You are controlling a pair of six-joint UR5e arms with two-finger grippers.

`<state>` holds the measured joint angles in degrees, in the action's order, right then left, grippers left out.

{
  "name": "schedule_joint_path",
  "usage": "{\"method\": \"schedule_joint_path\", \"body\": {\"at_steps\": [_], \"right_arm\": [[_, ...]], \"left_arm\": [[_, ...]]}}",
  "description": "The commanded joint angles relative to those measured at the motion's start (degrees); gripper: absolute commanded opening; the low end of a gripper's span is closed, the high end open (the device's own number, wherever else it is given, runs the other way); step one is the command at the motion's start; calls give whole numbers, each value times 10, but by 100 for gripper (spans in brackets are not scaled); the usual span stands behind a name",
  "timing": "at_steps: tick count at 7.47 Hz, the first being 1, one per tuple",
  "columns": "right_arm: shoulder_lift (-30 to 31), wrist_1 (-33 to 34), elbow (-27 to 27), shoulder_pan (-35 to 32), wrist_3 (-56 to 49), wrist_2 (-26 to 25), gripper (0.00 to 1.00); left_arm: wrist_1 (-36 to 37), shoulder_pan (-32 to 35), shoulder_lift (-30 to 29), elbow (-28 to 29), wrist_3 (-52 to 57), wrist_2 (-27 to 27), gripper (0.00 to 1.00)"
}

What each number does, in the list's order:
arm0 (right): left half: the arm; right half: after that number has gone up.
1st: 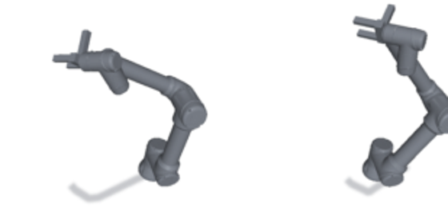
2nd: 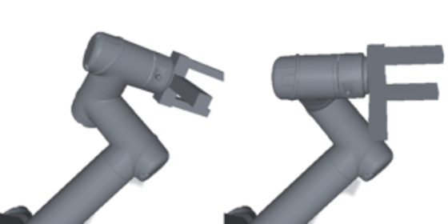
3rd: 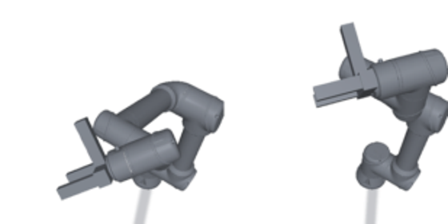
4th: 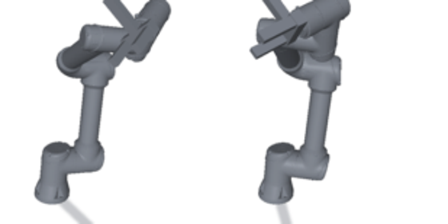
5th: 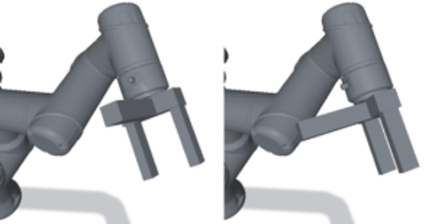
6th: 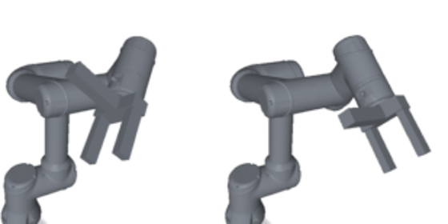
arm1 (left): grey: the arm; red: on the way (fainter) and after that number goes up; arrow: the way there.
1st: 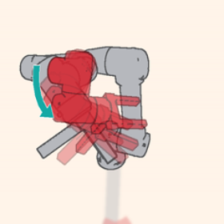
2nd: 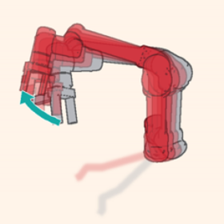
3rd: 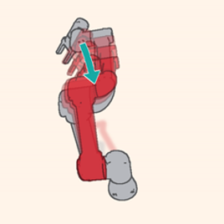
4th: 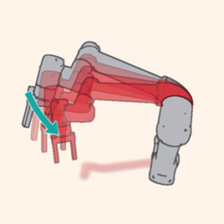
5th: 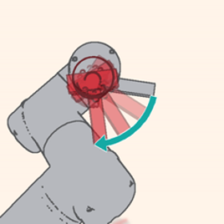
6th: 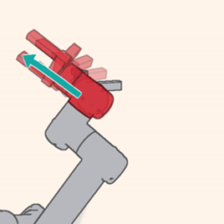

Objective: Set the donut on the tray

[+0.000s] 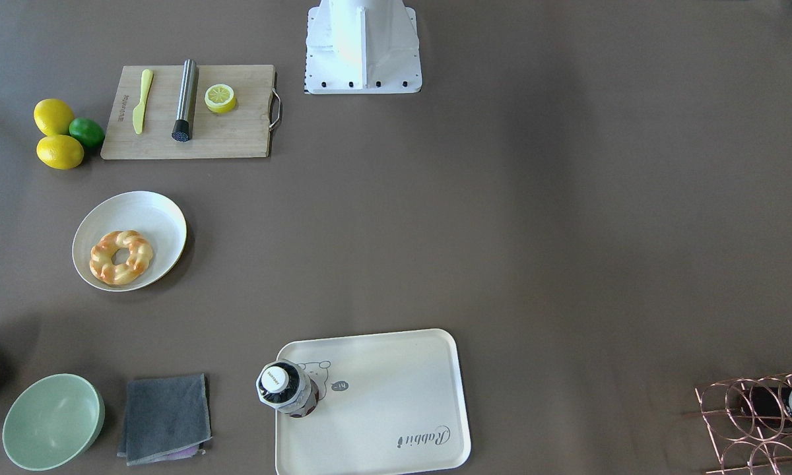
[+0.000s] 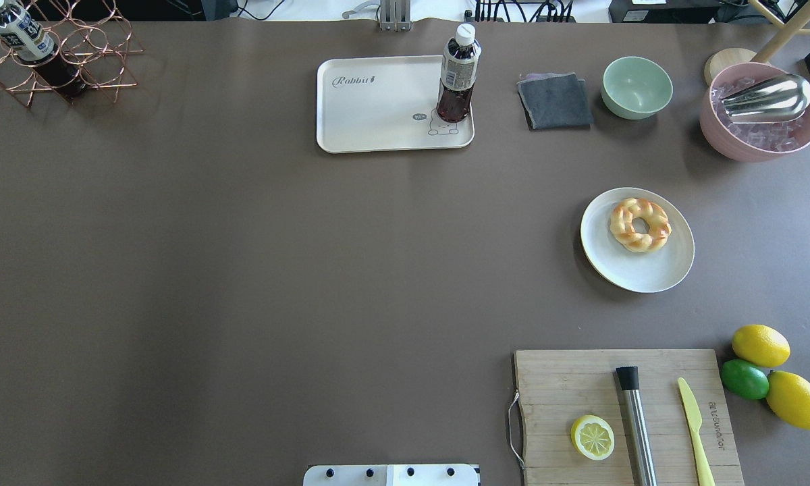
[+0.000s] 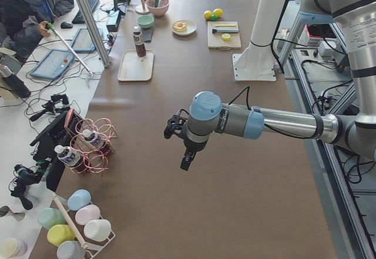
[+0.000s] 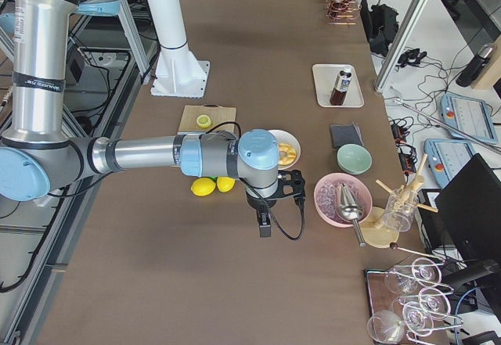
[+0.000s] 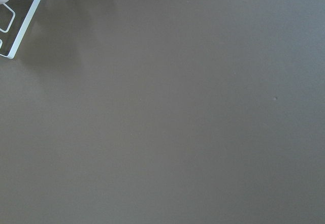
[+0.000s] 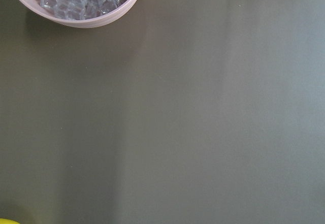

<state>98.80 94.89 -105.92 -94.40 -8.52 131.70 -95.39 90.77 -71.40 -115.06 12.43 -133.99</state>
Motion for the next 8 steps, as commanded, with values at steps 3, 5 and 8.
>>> {"method": "schedule_joint_path", "body": {"at_steps": [3,5,8], "right_arm": [[8,-1,-1,0,-5,-1,100],[10,-1,5,0,2,7,100],[25,-1,13,2,0,22,100]], "left_arm": [[0,-2,7,1,5,-2,97],[0,-2,8,-1,6,-2,97],[-1,-3,8,-1,5,-3,97]]}}
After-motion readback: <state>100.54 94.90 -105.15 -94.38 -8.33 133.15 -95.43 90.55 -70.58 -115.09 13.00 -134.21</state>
